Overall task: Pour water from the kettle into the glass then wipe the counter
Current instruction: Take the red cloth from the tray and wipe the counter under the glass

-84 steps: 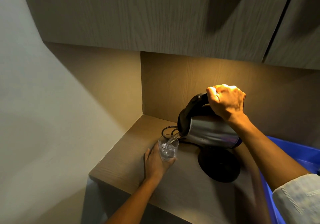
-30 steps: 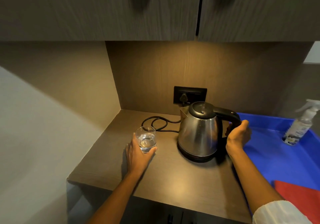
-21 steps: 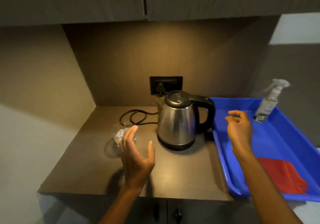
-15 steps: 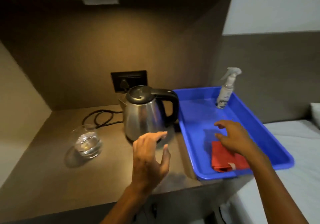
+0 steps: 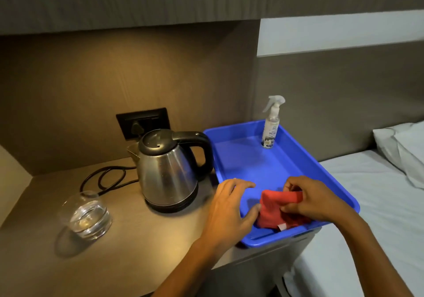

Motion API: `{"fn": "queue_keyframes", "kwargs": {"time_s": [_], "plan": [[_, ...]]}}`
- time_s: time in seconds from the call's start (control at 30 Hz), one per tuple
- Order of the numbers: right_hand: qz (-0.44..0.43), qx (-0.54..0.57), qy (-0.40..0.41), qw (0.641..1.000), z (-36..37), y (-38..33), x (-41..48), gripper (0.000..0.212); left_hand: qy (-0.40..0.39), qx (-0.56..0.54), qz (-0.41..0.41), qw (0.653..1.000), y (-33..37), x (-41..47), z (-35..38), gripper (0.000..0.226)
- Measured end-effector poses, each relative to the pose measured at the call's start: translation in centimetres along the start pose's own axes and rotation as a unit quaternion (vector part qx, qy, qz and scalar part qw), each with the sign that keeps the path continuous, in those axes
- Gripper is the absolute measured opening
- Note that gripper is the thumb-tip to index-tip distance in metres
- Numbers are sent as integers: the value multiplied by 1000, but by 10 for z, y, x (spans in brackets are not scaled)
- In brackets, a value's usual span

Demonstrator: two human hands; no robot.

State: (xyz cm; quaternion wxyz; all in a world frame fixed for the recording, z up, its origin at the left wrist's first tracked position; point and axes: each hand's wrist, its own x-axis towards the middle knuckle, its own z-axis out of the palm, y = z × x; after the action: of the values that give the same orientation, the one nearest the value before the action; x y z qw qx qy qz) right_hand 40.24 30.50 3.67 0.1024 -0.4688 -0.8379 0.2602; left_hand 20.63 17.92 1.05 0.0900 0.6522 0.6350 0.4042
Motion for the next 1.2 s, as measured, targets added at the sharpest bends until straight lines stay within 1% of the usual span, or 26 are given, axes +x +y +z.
{"fn": "queue_keyframes", "kwargs": {"time_s": [0.1, 0.13, 0.17, 0.2, 0.23, 0.3, 0.33, 0.37, 0.4, 0.47, 0.5, 0.57, 0.6, 0.63, 0.67, 0.7, 0.73, 0.77, 0.8, 0.83, 0.87, 0.93, 0.97, 1.03, 1.1, 1.2], "plan": [[-62, 51, 37, 996, -12, -30, -11, 30, -13, -55, -70, 996, 1, -2, -13, 58], [-79, 85, 51, 992, -15, -42, -13, 29, -14, -78, -93, 992, 2, -2, -20, 58], [-95, 128, 54, 986, -18, -55, -15, 29, -10, -108, -112, 988, 3, -4, -27, 52], [-111, 177, 38, 977, -18, -67, -17, 30, -1, -148, -129, 981, 2, -8, -36, 42], [-127, 220, 4, 967, -16, -79, -18, 35, 12, -184, -146, 972, 0, -14, -47, 34], [-146, 271, -81, 948, -6, -99, -17, 51, 47, -202, -175, 963, -10, -30, -69, 26], [-149, 284, -110, 941, 4, -108, -14, 55, 68, -200, -194, 958, -17, -40, -77, 25], [-159, 292, -130, 934, 24, -124, -8, 55, 100, -198, -222, 950, -28, -58, -90, 25], [-160, 294, -106, 937, 39, -130, -7, 52, 118, -203, -246, 941, -35, -69, -95, 26], [-181, 265, -37, 946, 77, -149, 1, 45, 155, -211, -313, 913, -50, -93, -108, 31], [-201, 242, -22, 949, 100, -164, 4, 40, 175, -206, -350, 897, -60, -108, -115, 34], [-232, 192, -5, 954, 139, -189, 6, 28, 196, -165, -396, 882, -74, -128, -125, 36], [-247, 164, -8, 955, 154, -200, 6, 23, 200, -106, -414, 882, -80, -137, -130, 36], [-258, 120, -17, 959, 165, -209, 3, 20, 205, -10, -431, 879, -85, -142, -134, 39], [-270, 57, -25, 961, 174, -218, -1, 23, 223, 97, -446, 861, -90, -148, -138, 45], [-281, -21, -23, 959, 180, -223, -5, 34, 263, 172, -451, 835, -94, -151, -144, 57], [-289, -90, -14, 953, 187, -226, -10, 47, 300, 187, -451, 820, -102, -153, -151, 68], [-299, -134, -3, 945, 192, -228, -15, 59, 323, 161, -449, 817, -109, -153, -157, 78], [-317, -161, 9, 935, 198, -230, -19, 62, 331, 115, -451, 821, -117, -151, -164, 87], [-330, -173, 17, 928, 208, -230, -21, 57, 324, 73, -453, 828, -126, -146, -168, 95], [-325, -178, 15, 929, 216, -230, -22, 53, 312, 43, -456, 833, -131, -140, -170, 102], [-285, -179, -38, 941, 228, -228, -17, 65, 305, 3, -463, 832, -140, -123, -172, 112], [-279, -163, -55, 945, 234, -226, -13, 70, 309, -8, -465, 829, -143, -116, -172, 113], [-282, -135, -91, 946, 242, -223, -6, 71, 320, -13, -462, 827, -152, -111, -172, 106], [-283, -137, -88, 945, 248, -225, -1, 70, 322, -8, -459, 828, -159, -112, -174, 98], [-257, -144, -82, 952, 259, -235, 4, 70, 328, -14, -453, 829, -167, -116, -181, 95]]}}
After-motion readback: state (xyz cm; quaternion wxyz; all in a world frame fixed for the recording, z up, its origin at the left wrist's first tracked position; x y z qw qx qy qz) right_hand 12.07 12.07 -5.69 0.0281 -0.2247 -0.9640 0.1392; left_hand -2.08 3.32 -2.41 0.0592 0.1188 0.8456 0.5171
